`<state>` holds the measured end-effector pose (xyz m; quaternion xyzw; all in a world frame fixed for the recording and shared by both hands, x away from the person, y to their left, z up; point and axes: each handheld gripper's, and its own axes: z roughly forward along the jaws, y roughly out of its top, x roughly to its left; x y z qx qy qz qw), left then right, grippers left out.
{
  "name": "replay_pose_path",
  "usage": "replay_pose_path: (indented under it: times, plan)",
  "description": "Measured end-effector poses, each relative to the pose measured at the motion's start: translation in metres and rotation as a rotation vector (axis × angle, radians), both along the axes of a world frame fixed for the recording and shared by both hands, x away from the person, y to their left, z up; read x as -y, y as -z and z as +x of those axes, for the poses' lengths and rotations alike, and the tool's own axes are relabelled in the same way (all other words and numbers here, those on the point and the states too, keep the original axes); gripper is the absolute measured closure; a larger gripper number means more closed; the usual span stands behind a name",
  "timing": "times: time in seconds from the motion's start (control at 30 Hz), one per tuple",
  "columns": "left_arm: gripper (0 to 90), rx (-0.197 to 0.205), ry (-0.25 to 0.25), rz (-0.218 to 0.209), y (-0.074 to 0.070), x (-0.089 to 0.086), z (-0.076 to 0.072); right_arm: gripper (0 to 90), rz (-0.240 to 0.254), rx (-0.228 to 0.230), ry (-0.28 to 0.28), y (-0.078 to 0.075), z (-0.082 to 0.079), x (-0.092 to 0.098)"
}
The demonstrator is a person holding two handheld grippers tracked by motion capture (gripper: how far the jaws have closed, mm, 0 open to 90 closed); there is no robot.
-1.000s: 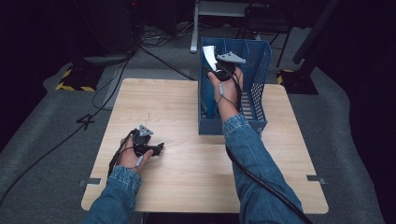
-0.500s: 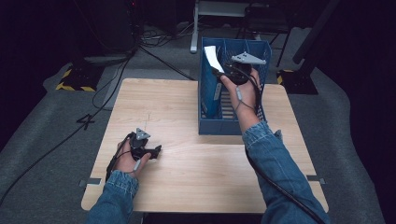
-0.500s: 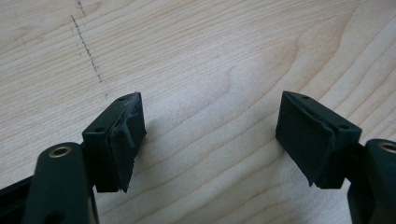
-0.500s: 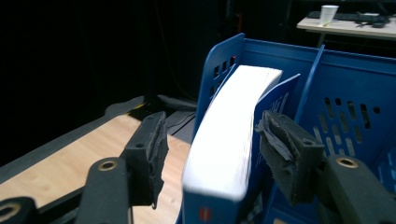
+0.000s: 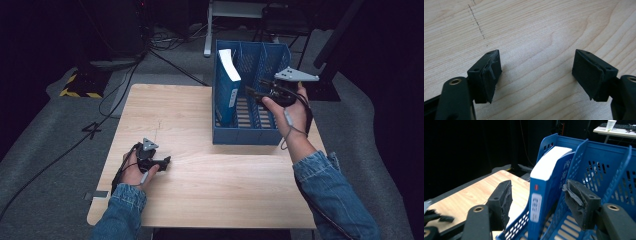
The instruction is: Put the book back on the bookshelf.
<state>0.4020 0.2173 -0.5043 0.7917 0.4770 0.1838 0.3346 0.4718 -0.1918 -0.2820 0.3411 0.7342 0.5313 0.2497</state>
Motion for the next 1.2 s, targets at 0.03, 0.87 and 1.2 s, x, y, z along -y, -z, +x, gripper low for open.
replay_pose_path:
  times: [0.03,0.87,1.2]
  plan:
    - [23.3,0.000,0.000,0.000,0.000,0.000,0.000,39.6,0.007,-0.004,-0.007,0.001,-0.005,0.006]
    - [18.4,-0.010,0.016,0.012,0.000,0.002,0.006,37.7,-0.097,-0.198,-0.078,0.087,-0.081,0.116]
    - [18.4,-0.008,0.015,0.010,0.000,0.003,0.002,36.7,-0.027,-0.309,-0.051,0.159,-0.077,0.137]
